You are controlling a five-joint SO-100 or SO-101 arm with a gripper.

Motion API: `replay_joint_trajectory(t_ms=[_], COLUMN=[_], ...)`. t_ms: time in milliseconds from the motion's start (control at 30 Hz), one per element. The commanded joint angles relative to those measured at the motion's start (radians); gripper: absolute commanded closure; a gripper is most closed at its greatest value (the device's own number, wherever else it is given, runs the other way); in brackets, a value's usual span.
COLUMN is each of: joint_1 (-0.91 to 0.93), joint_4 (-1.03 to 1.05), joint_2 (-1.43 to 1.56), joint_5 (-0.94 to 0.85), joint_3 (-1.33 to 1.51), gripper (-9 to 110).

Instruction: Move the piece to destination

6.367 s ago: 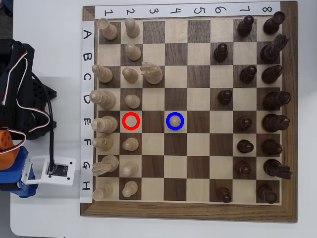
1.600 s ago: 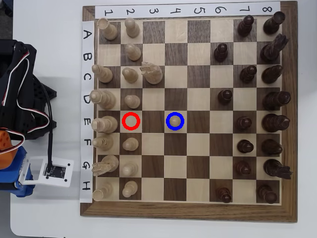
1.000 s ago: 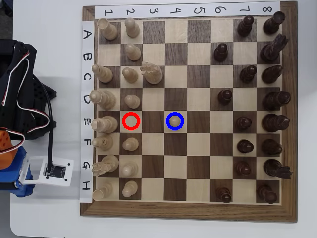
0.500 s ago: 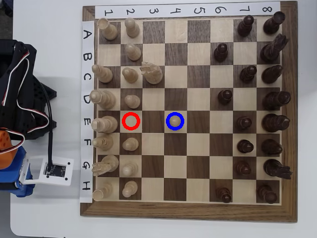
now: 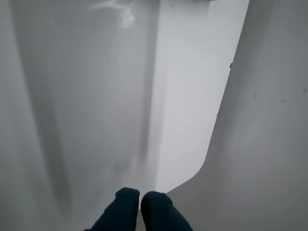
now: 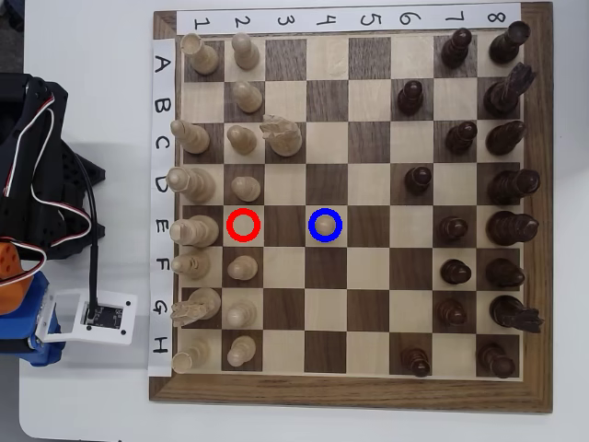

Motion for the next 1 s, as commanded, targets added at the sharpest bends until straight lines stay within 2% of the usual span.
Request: replay_joint_trajectory(t_ms=[0, 967], joint_1=[0.011, 0.071], joint_4=[0.0, -0.003], joint_2=[0.06, 0.06], joint_5=[0.011, 0.069], joint_3=[-0.04, -0.04], gripper=[101, 101])
